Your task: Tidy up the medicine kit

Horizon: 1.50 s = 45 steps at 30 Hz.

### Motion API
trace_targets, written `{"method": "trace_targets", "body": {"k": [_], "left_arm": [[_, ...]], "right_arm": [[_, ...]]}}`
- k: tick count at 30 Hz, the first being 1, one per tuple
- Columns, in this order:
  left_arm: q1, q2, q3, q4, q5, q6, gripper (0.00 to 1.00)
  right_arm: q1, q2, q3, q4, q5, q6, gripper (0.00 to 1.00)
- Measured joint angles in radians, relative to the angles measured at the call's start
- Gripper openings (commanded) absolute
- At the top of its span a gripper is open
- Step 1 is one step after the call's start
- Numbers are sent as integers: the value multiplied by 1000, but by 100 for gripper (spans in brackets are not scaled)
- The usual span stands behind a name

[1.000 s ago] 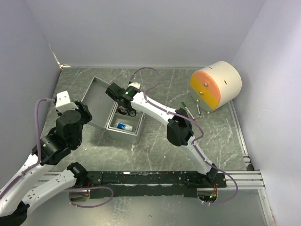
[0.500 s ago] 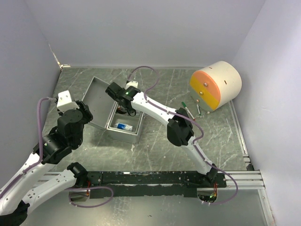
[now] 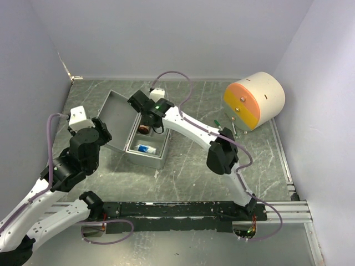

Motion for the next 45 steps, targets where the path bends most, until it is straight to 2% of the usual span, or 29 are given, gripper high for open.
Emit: {"method": "trace_targets", "body": {"k": [3,8,11,14,19,25,30,38,45], "left_arm": [[0,12,0,0,1,8,76],[0,74,15,0,35,43,92],[0,134,56,1,84,70,96],[0,177,87,9,148,106,100],[35,232,138,26,281,167,100],[166,381,233,42,550,254,99],[285,503,298,34,714,281,96],[500,533,354,6,724,243,100],[649,456,263,24,688,143,100]], "right_arm": [[0,-78,-89,79,-18,-31,35],[-8,-296,-370,296,-60,-118,38],[-33,-431,-539,418,-79,-156,41],[-69,-510,-640,502,-86,-187,51],[-119,-576,-763,560,-90,-227,56],[-174,-662,-925,613,-155,-271,52],[-218,-683,-962,647,-222,-295,51],[-230,-689,-1005,679,-285,-299,51],[-232,-689,-1011,689,-317,-298,51]]}}
